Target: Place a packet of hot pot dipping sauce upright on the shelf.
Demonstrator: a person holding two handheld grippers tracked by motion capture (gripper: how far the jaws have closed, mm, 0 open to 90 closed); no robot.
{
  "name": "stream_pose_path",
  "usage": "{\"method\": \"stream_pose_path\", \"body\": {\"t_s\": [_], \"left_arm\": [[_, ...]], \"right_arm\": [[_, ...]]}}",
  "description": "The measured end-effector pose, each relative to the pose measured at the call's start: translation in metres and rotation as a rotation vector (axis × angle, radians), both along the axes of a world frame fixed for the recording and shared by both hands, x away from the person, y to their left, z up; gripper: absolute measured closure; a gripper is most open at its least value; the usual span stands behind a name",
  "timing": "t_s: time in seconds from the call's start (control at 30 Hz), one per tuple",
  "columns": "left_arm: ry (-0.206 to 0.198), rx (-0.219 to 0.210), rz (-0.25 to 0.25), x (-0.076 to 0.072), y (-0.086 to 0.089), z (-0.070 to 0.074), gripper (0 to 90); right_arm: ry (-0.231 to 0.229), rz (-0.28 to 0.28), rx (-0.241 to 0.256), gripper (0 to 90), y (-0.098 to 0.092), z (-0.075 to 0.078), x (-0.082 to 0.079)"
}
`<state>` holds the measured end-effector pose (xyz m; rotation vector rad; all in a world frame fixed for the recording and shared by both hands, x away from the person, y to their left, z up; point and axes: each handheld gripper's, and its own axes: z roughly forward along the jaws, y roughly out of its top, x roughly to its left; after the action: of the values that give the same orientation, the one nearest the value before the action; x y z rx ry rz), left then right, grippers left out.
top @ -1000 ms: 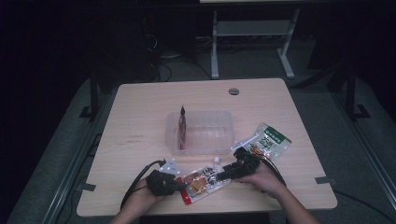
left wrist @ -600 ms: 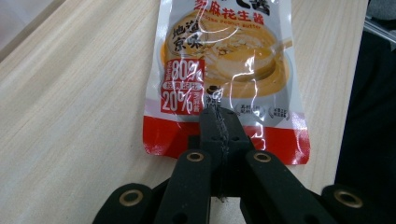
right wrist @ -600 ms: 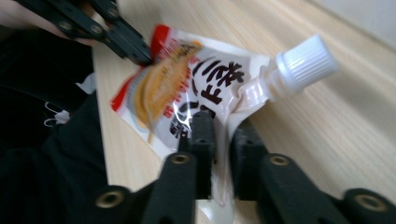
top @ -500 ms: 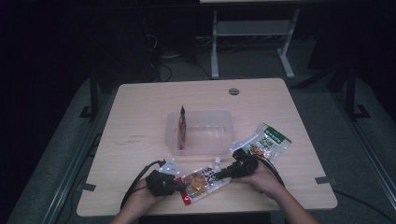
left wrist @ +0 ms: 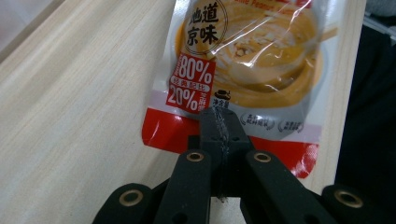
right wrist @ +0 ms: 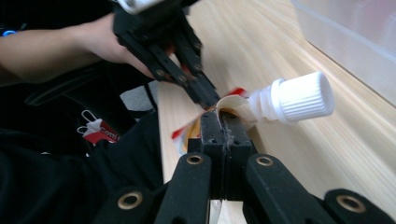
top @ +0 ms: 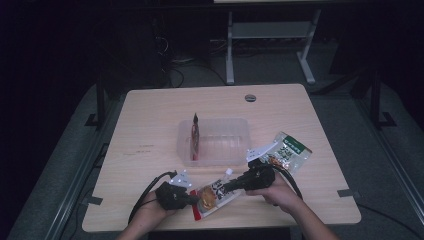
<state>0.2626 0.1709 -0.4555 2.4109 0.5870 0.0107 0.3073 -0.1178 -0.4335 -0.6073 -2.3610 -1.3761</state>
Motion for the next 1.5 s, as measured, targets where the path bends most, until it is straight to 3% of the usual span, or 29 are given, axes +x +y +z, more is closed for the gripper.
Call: {"method": "stream_pose_path", "body": {"t_s": [0.27,0.43,0.67,1.0,1.3,1.5], "left_arm": [[-0.023,0.017,-0.007,0.0,0.002,0.002,89.9],[0.0,-0.027,0.021,0.002,0.005,0.003,89.8],[-0.033,-0.058,-0.013,-0.003,0.002,0.009,89.5],[-0.055,-0.133,-0.015,-0.003,0.007,0.016,73.8],[-0.056,-0.131,-0.042,-0.006,0.011,0.017,54.1],[-0.062,-0.131,-0.029,-0.009,0.016,0.019,44.7]], "right_arm": [[-0.034,0.044,0.046,89.9,0.012,0.011,-0.009],[-0.044,0.062,0.08,90.0,0.017,0.015,-0.013],[-0.069,0.071,0.122,90.0,0.021,0.025,-0.017],[-0.085,0.038,0.163,90.0,0.016,0.033,-0.018],[-0.112,-0.003,0.179,90.0,0.004,0.039,-0.015],[-0.122,-0.033,0.178,90.0,-0.003,0.044,-0.013]]}}
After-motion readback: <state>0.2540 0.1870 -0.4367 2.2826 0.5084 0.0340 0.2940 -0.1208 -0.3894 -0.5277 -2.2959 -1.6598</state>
